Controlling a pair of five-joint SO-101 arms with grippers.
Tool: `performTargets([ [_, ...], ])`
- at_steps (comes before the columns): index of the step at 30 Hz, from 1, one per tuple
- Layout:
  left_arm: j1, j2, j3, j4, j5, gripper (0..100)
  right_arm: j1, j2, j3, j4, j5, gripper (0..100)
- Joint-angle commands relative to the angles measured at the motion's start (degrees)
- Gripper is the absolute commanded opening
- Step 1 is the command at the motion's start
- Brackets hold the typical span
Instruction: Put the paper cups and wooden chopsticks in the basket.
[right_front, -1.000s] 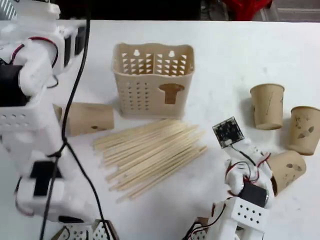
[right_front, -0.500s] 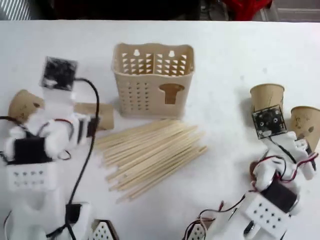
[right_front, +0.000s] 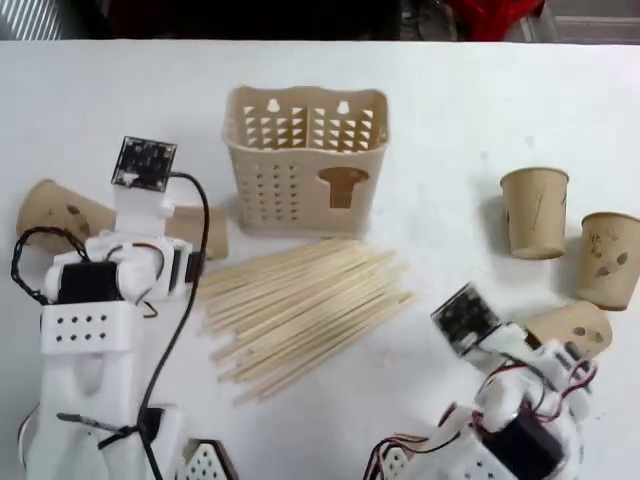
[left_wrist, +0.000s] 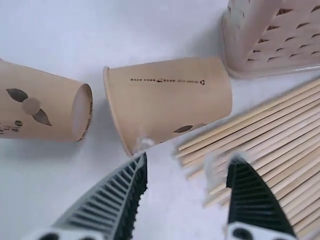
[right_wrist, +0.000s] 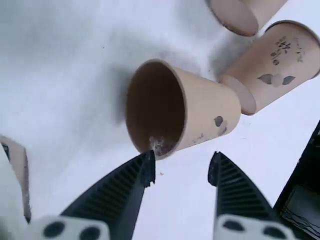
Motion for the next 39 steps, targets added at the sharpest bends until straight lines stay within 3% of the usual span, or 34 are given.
performTargets([
  [1, 0.6, 0.1, -0.4, -0.9, -0.2, 26, 2.5, -7.3, 7.4, -2.0, 1.3, 18.7],
  [7, 0.6, 0.2, -0.4, -0.5, -0.1, 26, 6.7, -4.0, 14.8, -13.3, 1.4, 18.7],
  [18, 0.7, 0.3, -0.3, -0.5, -0.1, 26, 6.8, 8.4, 16.1, -24.1, 1.1, 17.6],
  [23, 0.7, 0.3, -0.3, -0.6, 0.0, 26, 6.9, 11.6, 15.2, -25.1, 1.0, 2.8],
  [28, 2.8, 0.2, 0.4, -0.9, 0.0, 26, 6.5, 11.9, 7.2, -21.8, -5.2, 1.7],
  [32, 2.9, 0.3, 1.6, -3.3, 0.0, 26, 4.3, 12.2, -5.5, -9.0, -6.2, 1.8],
  [39, 2.9, 0.3, 1.7, -3.7, 0.1, 26, -3.8, 13.1, -29.8, 4.4, -19.4, 1.8],
])
